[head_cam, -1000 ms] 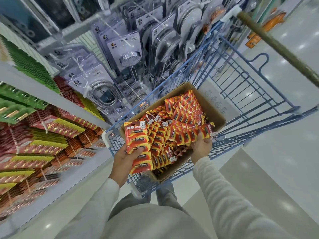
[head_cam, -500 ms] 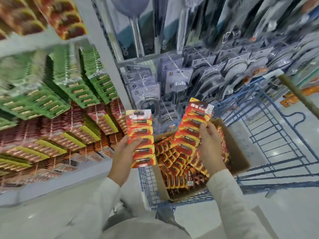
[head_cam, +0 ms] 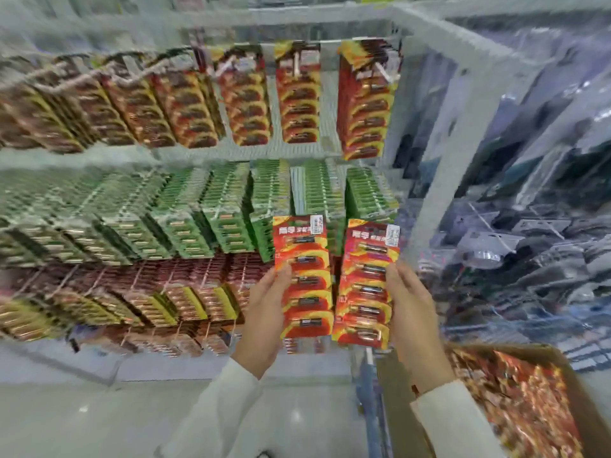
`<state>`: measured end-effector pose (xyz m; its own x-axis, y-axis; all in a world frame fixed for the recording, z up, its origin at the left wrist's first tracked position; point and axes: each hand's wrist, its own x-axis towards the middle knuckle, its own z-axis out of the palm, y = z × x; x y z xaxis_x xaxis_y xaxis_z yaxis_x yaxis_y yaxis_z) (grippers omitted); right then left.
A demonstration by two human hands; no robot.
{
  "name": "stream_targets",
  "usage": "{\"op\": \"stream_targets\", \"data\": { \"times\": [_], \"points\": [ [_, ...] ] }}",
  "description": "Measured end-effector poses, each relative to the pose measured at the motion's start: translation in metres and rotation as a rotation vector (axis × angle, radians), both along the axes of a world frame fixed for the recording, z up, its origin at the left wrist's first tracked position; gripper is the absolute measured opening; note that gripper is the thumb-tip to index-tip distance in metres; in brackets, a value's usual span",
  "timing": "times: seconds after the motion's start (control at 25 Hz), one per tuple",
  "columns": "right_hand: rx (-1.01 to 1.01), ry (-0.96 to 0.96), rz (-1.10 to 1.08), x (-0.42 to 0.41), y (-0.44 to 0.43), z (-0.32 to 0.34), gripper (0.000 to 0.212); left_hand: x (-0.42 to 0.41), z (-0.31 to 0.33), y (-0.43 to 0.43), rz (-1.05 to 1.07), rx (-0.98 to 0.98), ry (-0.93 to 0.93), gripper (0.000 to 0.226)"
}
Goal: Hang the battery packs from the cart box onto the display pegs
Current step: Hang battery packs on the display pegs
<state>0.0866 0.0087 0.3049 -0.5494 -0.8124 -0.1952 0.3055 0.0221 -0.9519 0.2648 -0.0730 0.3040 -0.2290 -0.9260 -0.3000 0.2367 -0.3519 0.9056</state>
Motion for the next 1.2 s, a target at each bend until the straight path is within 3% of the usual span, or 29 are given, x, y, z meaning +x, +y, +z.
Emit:
{"op": "stream_targets", "data": {
  "times": [0.36, 0.68, 1.2],
  "points": [
    [-0.013, 0.109, -0.018, 0.087, -0.080, 0.047, 0.024, 0.080, 0.057, -0.070, -0.055, -0.128, 0.045, 0.028],
    [-0.031, 0.142, -0.110, 0.072, -0.092, 0.071, 0.025, 0.077, 0.086, -0.097, -0.039, -0.240, 0.086, 0.031],
    [-0.054, 0.126, -0.015, 0.052, -0.097, 0.091, 0.026, 0.046, 0.133, -0.135, 0.083, -0.382, 0.063, 0.034]
  ]
}}
